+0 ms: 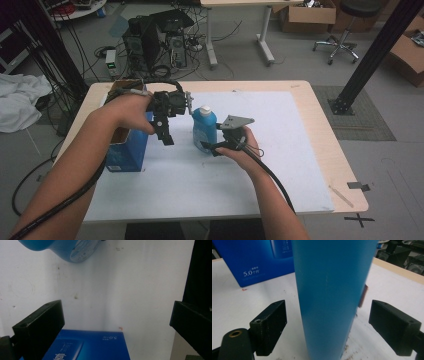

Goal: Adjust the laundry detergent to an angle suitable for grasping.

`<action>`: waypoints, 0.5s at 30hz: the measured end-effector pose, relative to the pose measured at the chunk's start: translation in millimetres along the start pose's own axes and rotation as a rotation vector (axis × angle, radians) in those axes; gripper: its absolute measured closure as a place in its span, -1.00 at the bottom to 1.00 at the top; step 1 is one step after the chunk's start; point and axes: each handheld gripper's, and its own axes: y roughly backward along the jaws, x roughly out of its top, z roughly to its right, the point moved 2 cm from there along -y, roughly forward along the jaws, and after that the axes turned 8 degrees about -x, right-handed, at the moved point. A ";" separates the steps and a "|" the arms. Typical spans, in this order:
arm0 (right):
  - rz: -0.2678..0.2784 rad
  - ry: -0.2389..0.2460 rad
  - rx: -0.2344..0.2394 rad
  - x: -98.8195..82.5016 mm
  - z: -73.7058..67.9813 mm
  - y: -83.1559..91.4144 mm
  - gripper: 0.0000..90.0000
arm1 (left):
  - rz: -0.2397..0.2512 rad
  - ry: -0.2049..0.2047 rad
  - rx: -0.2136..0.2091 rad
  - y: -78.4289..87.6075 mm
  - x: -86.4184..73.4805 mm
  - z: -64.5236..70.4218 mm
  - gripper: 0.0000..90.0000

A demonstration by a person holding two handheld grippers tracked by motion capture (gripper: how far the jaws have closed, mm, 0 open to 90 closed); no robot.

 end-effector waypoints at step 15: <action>0.028 -0.037 -0.061 0.0 1.5 -17.1 -0.67 | 0.001 0.004 -0.005 -1.4 -1.6 -2.0 -1.00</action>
